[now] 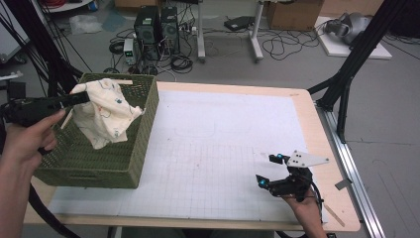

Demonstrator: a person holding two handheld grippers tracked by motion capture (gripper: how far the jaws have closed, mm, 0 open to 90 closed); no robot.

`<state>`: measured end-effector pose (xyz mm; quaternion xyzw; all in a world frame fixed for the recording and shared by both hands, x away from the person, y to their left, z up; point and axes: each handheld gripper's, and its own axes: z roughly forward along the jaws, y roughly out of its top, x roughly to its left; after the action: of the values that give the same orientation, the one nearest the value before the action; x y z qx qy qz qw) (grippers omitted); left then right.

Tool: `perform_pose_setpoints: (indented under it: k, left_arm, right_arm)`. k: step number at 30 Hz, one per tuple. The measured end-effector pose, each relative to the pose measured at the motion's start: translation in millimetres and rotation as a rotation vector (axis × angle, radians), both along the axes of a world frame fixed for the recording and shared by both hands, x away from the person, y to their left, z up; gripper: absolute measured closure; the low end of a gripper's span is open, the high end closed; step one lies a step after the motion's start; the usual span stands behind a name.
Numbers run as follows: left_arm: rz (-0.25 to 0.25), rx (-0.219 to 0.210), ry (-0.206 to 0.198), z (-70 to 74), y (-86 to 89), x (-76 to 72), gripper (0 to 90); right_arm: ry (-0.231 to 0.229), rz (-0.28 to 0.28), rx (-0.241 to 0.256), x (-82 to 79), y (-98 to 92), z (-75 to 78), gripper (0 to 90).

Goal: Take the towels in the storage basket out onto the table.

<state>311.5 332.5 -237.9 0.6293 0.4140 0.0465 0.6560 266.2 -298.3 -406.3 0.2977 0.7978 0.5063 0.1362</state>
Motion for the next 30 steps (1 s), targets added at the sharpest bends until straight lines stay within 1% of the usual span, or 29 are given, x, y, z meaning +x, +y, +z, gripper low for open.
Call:
perform_pose_setpoints:
  k: [3, 5, 7, 9, 13, 21, 23, 26, 28, 30]
  left_arm:
    - [-0.022, 0.001, -0.012, 6.8, -10.3, 0.1, 82.6]
    - [-0.036, -0.005, -0.020, 10.5, -17.6, 0.4, 82.6]
    - [-0.052, 0.003, -0.027, 13.2, -24.8, 1.2, 82.6]
    - [-0.068, -0.003, -0.029, 14.5, -33.4, 2.3, 82.5]
    - [-0.104, 0.003, -0.029, 13.4, -51.8, 4.8, 82.5]
    - [-0.173, 0.014, -0.020, 2.3, -93.9, 11.3, 82.5]
    - [-0.188, 0.010, -0.015, -1.7, -105.1, 13.1, 82.4]
    - [-0.204, 0.033, -0.006, -7.5, -122.8, 15.3, 82.4]
    - [-0.218, 0.032, 0.003, -12.8, -134.1, 17.1, 82.4]
    - [-0.226, 0.050, 0.007, -18.4, -144.5, 19.2, 82.4]
  right_arm:
    - [0.001, 0.000, 0.001, -0.5, 0.1, 0.5, 10.9]
    - [-0.007, 0.000, 0.000, -0.2, -0.1, 0.6, 10.9]
    - [0.000, -0.001, 0.003, -0.8, 0.0, 1.0, 10.9]
    - [-0.001, 0.000, 0.005, -0.6, -0.2, 1.1, 10.9]
    - [-0.006, 0.001, 0.004, -0.2, -0.7, 1.3, 10.9]
    - [-0.009, 0.000, 0.007, -0.9, -0.7, 2.0, 10.9]
    - [-0.010, 0.001, 0.007, -0.9, -0.8, 2.1, 10.9]
    - [-0.010, 0.002, 0.009, -1.0, -0.8, 2.4, 10.9]
    - [-0.013, 0.003, 0.008, -1.0, -1.0, 2.6, 10.9]
    - [-0.014, 0.004, 0.007, -1.1, -1.1, 2.7, 10.9]
